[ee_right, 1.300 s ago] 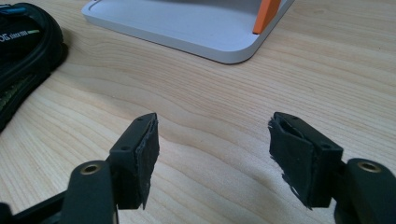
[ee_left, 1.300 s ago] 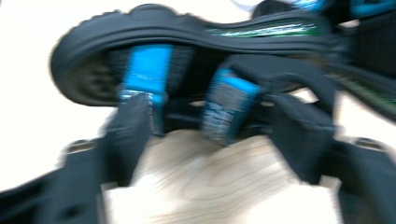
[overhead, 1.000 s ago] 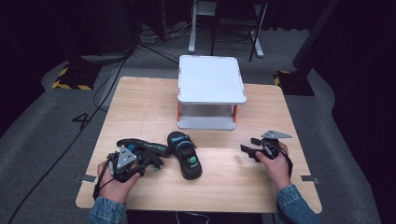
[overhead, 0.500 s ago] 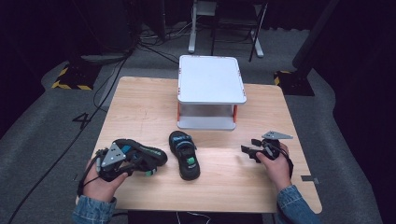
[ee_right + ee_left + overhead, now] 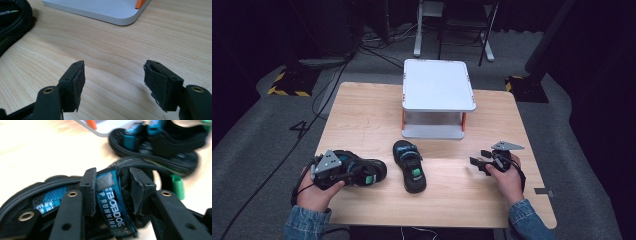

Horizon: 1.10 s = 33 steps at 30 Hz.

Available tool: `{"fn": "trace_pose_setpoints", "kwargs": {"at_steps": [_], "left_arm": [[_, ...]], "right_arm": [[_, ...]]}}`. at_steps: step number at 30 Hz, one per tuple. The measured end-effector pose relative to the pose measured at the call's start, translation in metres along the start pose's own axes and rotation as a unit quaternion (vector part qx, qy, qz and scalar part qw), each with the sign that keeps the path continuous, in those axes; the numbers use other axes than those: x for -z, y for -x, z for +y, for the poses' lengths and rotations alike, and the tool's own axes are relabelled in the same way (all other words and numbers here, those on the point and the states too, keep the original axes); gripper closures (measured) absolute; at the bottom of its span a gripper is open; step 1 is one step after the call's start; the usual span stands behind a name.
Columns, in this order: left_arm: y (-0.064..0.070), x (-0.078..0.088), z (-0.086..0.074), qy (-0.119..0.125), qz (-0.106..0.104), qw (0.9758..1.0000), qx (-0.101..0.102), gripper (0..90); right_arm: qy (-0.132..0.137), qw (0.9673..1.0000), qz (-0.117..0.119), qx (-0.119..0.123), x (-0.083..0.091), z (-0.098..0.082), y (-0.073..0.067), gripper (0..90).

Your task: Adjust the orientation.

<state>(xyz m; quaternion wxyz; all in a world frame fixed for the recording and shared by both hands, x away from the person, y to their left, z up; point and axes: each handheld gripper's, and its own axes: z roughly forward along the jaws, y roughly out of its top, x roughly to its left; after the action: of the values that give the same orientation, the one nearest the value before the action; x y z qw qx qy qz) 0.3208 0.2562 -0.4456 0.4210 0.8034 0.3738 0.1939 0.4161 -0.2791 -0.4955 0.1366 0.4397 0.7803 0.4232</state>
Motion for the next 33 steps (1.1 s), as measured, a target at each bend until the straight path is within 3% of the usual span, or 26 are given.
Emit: {"fn": "trace_pose_setpoints", "kwargs": {"at_steps": [2,5,7,11,13,14,18,20,22,24,25,26,27,29,33], "left_arm": [[-0.001,-0.011,0.001,0.001,0.02,0.9998,-0.009,59.5],[-0.006,-0.024,0.002,0.001,0.033,0.9994,-0.008,59.2],[-0.009,-0.032,0.002,0.0,0.036,0.9993,-0.007,60.4],[-0.011,-0.039,0.001,0.007,0.032,0.9994,0.005,53.8],[-0.009,-0.04,0.001,0.011,0.032,0.9985,0.043,44.1],[-0.009,-0.039,0.002,0.015,0.041,0.9978,0.049,39.0],[-0.004,-0.03,0.008,0.049,0.051,0.9956,0.06,33.5],[0.0,-0.026,0.012,0.063,0.048,0.9955,0.053,33.3],[0.008,-0.023,0.018,0.07,0.035,0.996,0.044,36.7],[0.018,-0.024,0.024,0.072,0.008,0.9966,0.04,41.8],[0.023,-0.027,0.027,0.066,-0.007,0.997,0.041,42.0],[0.023,-0.027,0.027,0.066,-0.007,0.997,0.041,43.5],[0.029,-0.036,0.029,0.047,-0.022,0.9974,0.049,46.0],[0.031,-0.044,0.029,0.034,-0.008,0.9982,0.048,46.6],[0.03,-0.049,0.028,0.028,0.003,0.9995,0.012,73.4]], "right_arm": [[0.0,1.0,-0.001,-0.001,0.001,-0.001,0.0,33.5],[0.001,1.0,-0.005,-0.002,0.004,-0.004,0.002,33.5],[0.002,0.9999,-0.008,-0.006,0.007,-0.006,0.003,33.5],[0.004,0.9998,-0.013,-0.012,0.011,-0.009,0.006,33.5],[0.002,0.9998,-0.014,-0.011,0.012,-0.009,0.006,33.5],[0.002,0.9998,-0.014,-0.011,0.012,-0.01,0.006,33.5],[0.001,0.9999,-0.013,-0.01,0.01,-0.009,0.005,33.5],[0.0,0.9999,-0.011,-0.008,0.009,-0.009,0.005,33.5],[-0.002,0.9999,-0.011,-0.008,0.008,-0.009,0.005,33.5],[-0.002,0.9999,-0.01,-0.007,0.007,-0.008,0.004,33.5],[-0.002,0.9999,-0.009,-0.006,0.006,-0.008,0.004,33.5],[-0.003,0.9999,-0.009,-0.007,0.006,-0.008,0.003,33.5],[-0.003,0.9999,-0.009,-0.007,0.006,-0.008,0.003,33.5],[-0.004,0.9999,-0.009,-0.004,0.007,-0.008,0.003,33.5],[0.0,0.9999,-0.01,-0.006,0.009,-0.008,0.003,33.5]]}}
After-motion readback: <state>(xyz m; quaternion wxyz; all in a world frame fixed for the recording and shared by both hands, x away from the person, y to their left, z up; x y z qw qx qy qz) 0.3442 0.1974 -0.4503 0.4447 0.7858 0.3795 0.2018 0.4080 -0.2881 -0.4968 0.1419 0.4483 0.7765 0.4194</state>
